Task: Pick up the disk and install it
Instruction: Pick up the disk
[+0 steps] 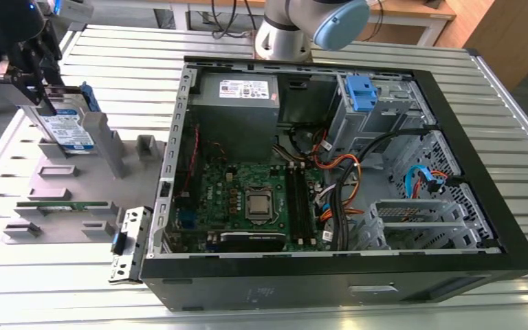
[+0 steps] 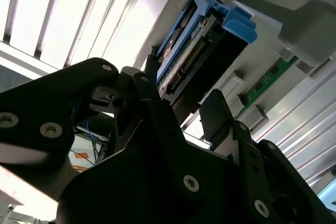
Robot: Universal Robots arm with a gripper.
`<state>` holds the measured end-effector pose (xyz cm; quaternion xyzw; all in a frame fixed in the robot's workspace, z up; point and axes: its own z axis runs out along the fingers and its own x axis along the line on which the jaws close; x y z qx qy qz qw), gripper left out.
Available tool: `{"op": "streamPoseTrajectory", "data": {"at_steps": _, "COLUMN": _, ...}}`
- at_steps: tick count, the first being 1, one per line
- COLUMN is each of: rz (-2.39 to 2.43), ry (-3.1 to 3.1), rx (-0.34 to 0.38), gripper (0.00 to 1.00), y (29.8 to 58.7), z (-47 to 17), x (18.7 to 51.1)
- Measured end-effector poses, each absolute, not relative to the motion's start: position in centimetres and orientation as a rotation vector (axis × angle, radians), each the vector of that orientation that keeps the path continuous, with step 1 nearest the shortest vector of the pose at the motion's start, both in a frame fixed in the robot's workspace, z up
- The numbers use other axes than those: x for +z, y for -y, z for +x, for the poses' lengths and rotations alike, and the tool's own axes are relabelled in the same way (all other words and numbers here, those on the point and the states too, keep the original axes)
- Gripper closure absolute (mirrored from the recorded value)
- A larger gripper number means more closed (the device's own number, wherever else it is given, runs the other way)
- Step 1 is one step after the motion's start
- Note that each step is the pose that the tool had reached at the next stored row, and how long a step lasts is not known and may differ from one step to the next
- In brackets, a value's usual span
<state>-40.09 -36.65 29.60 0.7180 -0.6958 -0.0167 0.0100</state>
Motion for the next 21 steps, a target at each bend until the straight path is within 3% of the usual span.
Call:
{"op": "streamPoseTrajectory", "data": {"at_steps": 13, "rz": 2.241, "ry": 2.172, "rx": -0.052, "gripper": 0.42, "y": 36.65, "z": -40.09, "x": 30.16}}
{"op": "streamPoseTrajectory", "data": {"at_steps": 18, "rz": 2.241, "ry": 2.172, "rx": -0.052, "gripper": 0.61, "y": 36.65, "z": -40.09, "x": 30.2}}
{"op": "streamPoseTrajectory", "data": {"at_steps": 21, "rz": 2.241, "ry": 2.172, "rx": -0.052, "gripper": 0.61, "y": 36.65, "z": -40.09, "x": 30.22}}
